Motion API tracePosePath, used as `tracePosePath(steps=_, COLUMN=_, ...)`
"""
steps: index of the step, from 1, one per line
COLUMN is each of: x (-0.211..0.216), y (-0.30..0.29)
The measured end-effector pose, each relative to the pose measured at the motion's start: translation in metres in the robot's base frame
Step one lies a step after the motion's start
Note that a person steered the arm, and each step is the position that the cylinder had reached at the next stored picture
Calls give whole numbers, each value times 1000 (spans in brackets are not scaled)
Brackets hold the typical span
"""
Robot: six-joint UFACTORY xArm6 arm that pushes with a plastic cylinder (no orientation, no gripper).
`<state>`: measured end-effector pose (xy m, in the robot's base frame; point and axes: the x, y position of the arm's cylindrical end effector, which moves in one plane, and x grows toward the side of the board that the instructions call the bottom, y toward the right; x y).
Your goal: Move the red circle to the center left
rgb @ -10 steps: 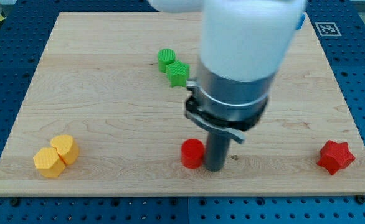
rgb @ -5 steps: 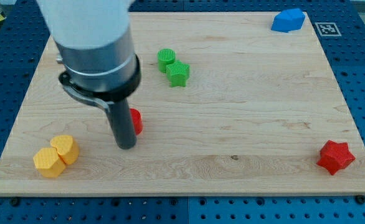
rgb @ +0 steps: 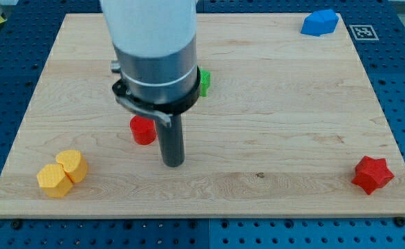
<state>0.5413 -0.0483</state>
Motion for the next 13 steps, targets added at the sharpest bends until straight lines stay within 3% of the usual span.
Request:
tracePosePath(steps=3, x=-55, y=-40)
tracePosePath(steps=6, x=-32, y=-44)
tracePosePath(steps=11, x=-49, y=-150)
tracePosePath(steps=13, x=-57, y=-165)
